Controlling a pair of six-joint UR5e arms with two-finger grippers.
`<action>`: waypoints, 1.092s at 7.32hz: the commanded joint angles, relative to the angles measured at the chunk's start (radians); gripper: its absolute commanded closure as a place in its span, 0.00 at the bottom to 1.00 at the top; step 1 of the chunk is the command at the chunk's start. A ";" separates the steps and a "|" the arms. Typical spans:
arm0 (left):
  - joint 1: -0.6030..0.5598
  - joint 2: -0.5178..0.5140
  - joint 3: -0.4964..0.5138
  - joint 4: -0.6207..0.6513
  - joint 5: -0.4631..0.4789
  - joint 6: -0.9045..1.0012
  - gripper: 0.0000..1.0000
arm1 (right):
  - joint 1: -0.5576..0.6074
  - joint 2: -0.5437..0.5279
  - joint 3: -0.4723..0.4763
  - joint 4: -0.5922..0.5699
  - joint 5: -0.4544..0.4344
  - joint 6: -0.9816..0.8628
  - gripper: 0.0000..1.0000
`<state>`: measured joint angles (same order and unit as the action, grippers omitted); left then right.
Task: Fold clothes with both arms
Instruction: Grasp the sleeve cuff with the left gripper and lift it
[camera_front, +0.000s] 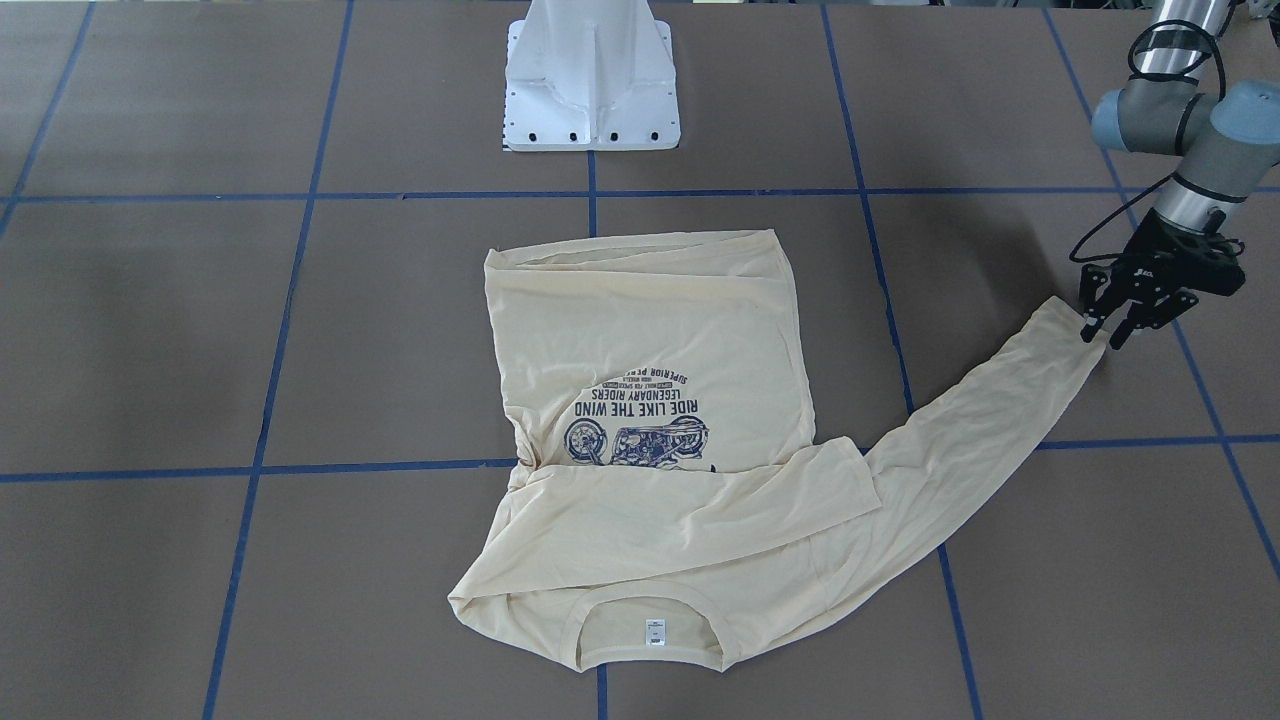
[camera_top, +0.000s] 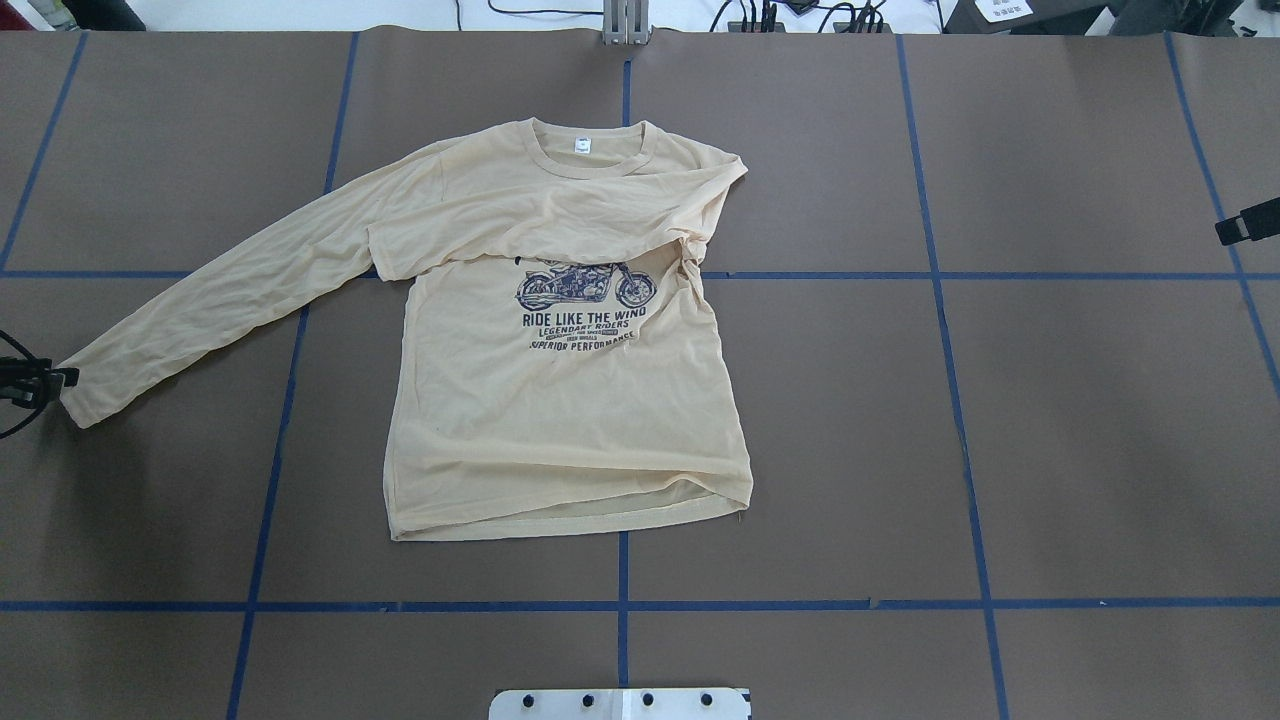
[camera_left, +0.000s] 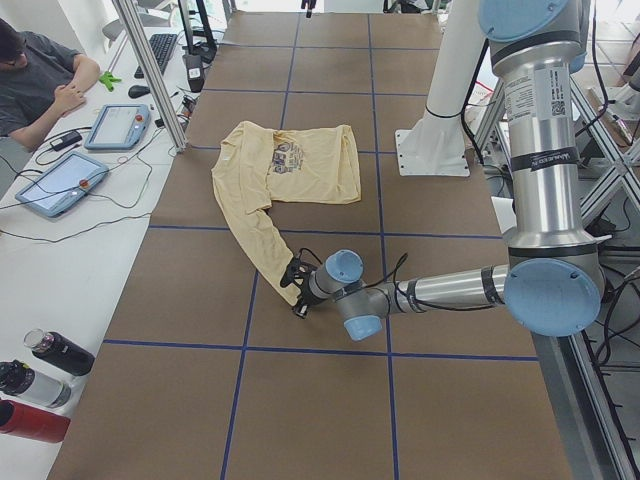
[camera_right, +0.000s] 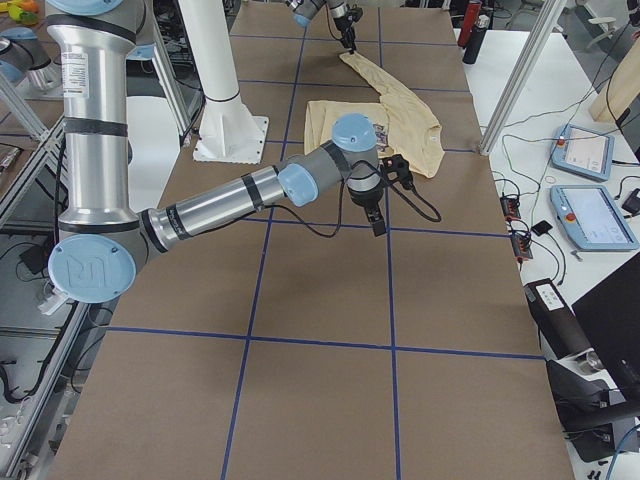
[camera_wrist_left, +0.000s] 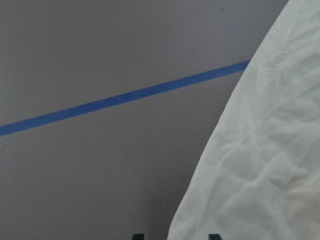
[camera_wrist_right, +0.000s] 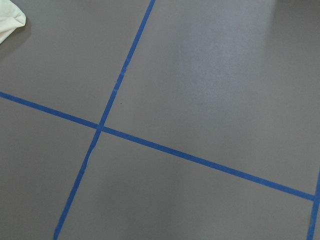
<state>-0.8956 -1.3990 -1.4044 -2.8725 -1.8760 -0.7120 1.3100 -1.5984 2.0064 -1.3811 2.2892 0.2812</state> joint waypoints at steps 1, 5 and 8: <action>0.001 0.002 0.007 -0.001 0.000 0.003 0.90 | 0.000 0.001 0.002 0.001 0.001 -0.001 0.00; -0.005 0.008 -0.036 -0.001 -0.065 0.009 1.00 | 0.000 0.005 0.002 0.001 0.001 0.010 0.00; -0.045 -0.038 -0.143 0.124 -0.181 0.009 1.00 | 0.000 0.003 0.000 0.001 0.001 0.012 0.00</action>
<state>-0.9227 -1.4092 -1.4947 -2.8240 -2.0154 -0.7026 1.3100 -1.5940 2.0076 -1.3806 2.2902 0.2923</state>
